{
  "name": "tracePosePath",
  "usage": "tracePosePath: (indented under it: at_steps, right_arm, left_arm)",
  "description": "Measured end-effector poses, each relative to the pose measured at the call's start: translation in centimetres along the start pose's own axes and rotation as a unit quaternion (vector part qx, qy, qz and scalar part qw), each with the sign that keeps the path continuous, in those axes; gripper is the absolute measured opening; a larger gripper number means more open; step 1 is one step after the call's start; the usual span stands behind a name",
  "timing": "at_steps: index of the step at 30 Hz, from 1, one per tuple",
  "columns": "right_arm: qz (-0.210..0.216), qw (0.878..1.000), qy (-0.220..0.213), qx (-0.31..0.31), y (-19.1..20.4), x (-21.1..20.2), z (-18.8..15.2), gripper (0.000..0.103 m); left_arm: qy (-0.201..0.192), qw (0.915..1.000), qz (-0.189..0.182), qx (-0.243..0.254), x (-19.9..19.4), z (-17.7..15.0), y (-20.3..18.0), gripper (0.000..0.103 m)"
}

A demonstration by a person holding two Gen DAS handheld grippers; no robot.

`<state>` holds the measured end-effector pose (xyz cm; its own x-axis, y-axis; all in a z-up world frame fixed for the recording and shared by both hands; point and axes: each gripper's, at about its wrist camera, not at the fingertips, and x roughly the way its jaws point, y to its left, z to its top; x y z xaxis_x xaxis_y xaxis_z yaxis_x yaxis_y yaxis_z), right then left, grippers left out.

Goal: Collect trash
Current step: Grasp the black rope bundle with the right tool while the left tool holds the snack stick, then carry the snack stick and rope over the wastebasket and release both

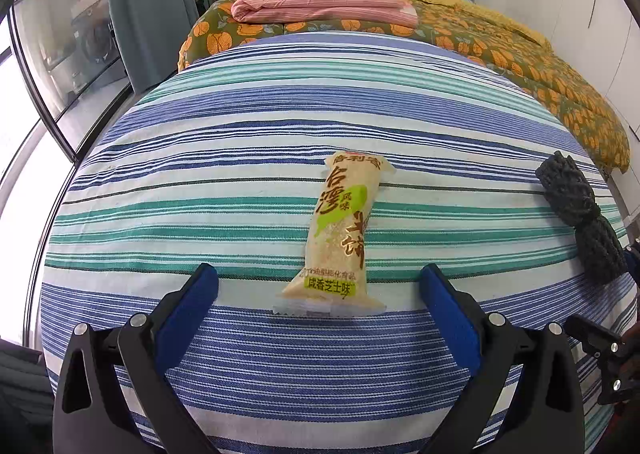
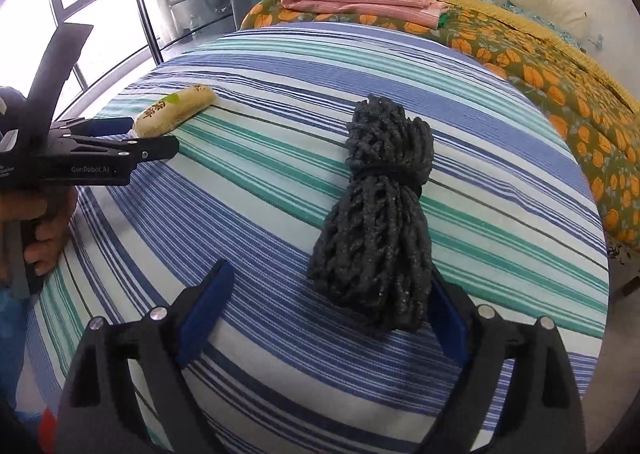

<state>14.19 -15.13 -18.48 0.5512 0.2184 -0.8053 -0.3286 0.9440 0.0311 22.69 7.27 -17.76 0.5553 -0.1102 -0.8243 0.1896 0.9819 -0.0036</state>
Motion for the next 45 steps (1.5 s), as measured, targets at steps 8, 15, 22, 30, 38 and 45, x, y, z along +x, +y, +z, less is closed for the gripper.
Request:
tracePosePath:
  at_steps: [8, 15, 22, 30, 38, 45]
  right_arm:
    - [-0.002, 1.000, 0.001, -0.001, 0.3, 0.4, 0.2, 0.090]
    - [-0.002, 1.000, 0.001, -0.001, 0.2, 0.4, 0.2, 0.090]
    - [-0.002, 1.000, 0.002, 0.000, 0.3, 0.3, 0.2, 0.090]
    - [0.017, 0.999, 0.022, 0.031, -0.9, -0.5, 0.6, 0.090]
    - [0.038, 0.991, 0.077, 0.103, -4.3, -0.4, 5.7, 0.089]
    - [0.008, 0.991, 0.083, 0.106, -3.9, 1.5, 5.6, 0.037]
  left_arm:
    - [0.000, 1.0000, 0.000, 0.000, 0.0, 0.0, 0.0, 0.099]
    - [0.000, 1.0000, 0.000, 0.000, 0.0, 0.0, 0.0, 0.098]
    - [0.000, 1.0000, 0.001, 0.000, 0.0, 0.0, 0.0, 0.099]
    - [0.002, 0.9982, -0.041, 0.043, -0.1, 0.3, 0.4, 0.099]
    - [0.013, 0.9952, -0.082, 0.051, 0.3, 2.0, 0.6, 0.085]
    - [0.022, 0.9973, -0.043, 0.055, 0.0, 2.6, -0.3, 0.019]
